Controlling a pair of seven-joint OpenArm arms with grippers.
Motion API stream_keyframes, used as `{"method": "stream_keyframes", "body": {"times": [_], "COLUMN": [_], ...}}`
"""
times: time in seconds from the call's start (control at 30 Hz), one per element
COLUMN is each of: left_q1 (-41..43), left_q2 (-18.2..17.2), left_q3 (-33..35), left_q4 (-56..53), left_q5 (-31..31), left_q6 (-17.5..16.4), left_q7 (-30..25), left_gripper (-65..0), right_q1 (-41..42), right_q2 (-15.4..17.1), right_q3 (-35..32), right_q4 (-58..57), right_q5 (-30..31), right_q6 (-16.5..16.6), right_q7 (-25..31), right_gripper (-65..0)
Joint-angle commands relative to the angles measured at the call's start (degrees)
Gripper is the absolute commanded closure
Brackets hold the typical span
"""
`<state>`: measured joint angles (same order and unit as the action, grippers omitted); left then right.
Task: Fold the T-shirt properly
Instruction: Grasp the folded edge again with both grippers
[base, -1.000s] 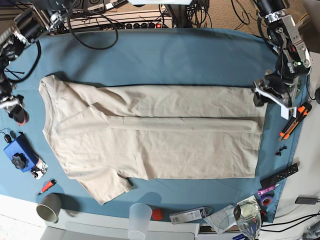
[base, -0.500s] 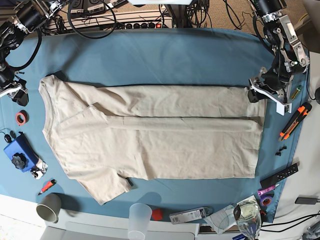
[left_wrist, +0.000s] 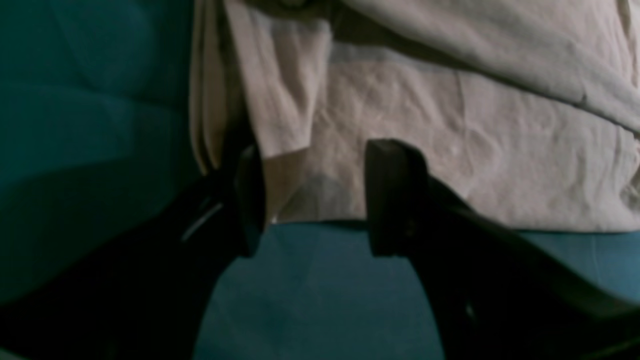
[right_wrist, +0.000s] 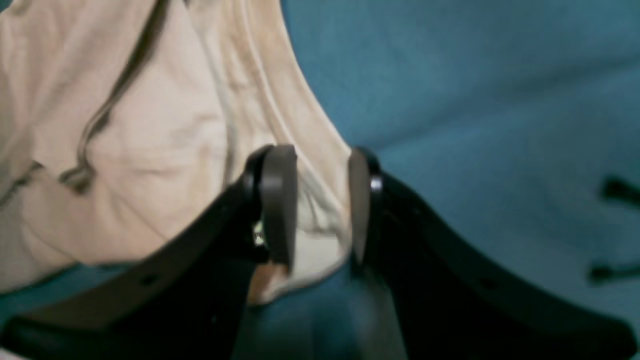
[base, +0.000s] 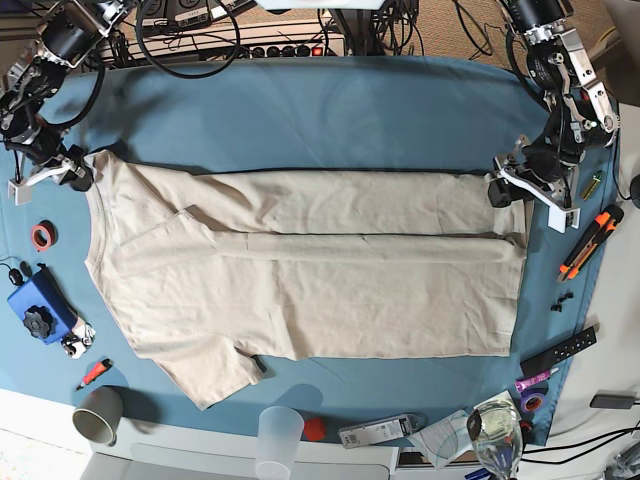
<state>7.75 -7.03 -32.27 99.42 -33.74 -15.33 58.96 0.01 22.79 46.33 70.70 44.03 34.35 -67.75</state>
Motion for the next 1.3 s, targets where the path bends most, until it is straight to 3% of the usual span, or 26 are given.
{"method": "stream_keyframes", "body": {"times": [0.0, 0.13, 0.37, 0.63, 0.67, 0.73, 0.8, 0.87, 0.97, 1.27], "left_q1": [-0.6, -0.6, -0.6, -0.6, -0.6, -0.6, -0.6, -0.6, -0.6, -0.6], "left_q2": [-0.6, -0.6, -0.6, -0.6, -0.6, -0.6, -0.6, -0.6, -0.6, -0.6], "left_q3": [-0.1, -0.1, -0.1, -0.1, -0.1, -0.1, -0.1, -0.1, -0.1, -0.1], "left_q4": [1.2, 1.2, 1.1, 0.9, 0.9, 0.9, 0.9, 0.9, 0.6, -0.2], "left_q5": [-1.0, -1.0, -0.8, -0.8, -0.8, -0.8, -0.8, -0.7, -0.6, -0.6], "left_q6": [-0.4, -0.4, -0.5, -0.4, -0.4, -0.4, -0.4, -0.4, -0.4, -1.3], "left_q7": [-0.9, -1.5, -1.5, -2.5, -2.5, -2.5, -2.4, -2.4, -2.4, -3.5], "left_gripper": [-31.4, -31.4, -31.4, -31.3, -31.3, -31.2, -27.5, -18.8, 0.0, 0.0], "right_q1": [0.6, 0.7, 0.8, 0.8, 0.8, 0.8, 0.8, 0.8, 0.8, 0.8], "right_q2": [1.2, -0.6, -5.8, -6.0, -5.9, -5.9, -5.9, -5.9, -5.9, -5.9], "right_q3": [0.1, 0.0, -0.3, -0.3, -0.3, -0.3, -0.3, -0.3, -0.3, -0.3], "right_q4": [0.5, 0.4, 0.4, 0.4, 0.4, 0.4, 0.4, 0.4, 0.4, 0.5], "right_q5": [0.9, 0.8, -5.1, -5.1, -5.1, -5.1, -5.1, -6.4, -9.1, -8.9], "right_q6": [0.3, 0.3, 0.4, 0.4, 0.4, 0.4, 0.4, 0.3, 0.3, 0.3], "right_q7": [0.7, 2.2, 2.9, 2.1, 1.9, 1.6, 1.4, 0.9, 1.0, 1.9], "right_gripper": [-18.7, -18.7, -18.7, -18.4, -17.9, -9.0, 0.0, 0.0, 0.0, 0.0]}}
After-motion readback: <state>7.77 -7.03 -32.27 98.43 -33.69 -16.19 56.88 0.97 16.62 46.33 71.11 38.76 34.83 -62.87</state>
